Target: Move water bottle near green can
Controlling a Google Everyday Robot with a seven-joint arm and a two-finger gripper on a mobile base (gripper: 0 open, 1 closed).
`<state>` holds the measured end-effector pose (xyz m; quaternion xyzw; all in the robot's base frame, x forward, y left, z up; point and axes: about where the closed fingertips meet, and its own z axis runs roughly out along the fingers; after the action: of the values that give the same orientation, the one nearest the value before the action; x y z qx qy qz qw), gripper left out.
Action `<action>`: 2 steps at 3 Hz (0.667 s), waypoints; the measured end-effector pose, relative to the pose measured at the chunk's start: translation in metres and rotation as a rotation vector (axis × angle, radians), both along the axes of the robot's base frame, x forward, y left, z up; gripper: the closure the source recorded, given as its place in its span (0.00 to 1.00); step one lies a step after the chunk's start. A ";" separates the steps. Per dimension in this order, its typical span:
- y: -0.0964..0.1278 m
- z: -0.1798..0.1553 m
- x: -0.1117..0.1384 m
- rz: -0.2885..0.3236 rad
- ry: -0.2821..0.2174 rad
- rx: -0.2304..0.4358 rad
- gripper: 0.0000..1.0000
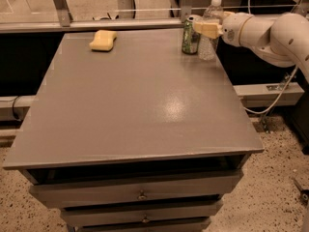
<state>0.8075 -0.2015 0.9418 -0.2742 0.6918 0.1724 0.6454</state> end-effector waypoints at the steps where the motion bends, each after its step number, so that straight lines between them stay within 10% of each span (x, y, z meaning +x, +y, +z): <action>1: 0.000 -0.003 0.002 0.020 0.018 0.010 0.00; 2: -0.001 -0.002 0.002 0.025 0.018 0.013 0.00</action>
Offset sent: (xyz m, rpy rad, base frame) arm 0.0027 -0.0062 -0.0025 0.0052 0.0189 0.0072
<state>0.8090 -0.2024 0.9396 -0.2770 0.6931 0.1872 0.6386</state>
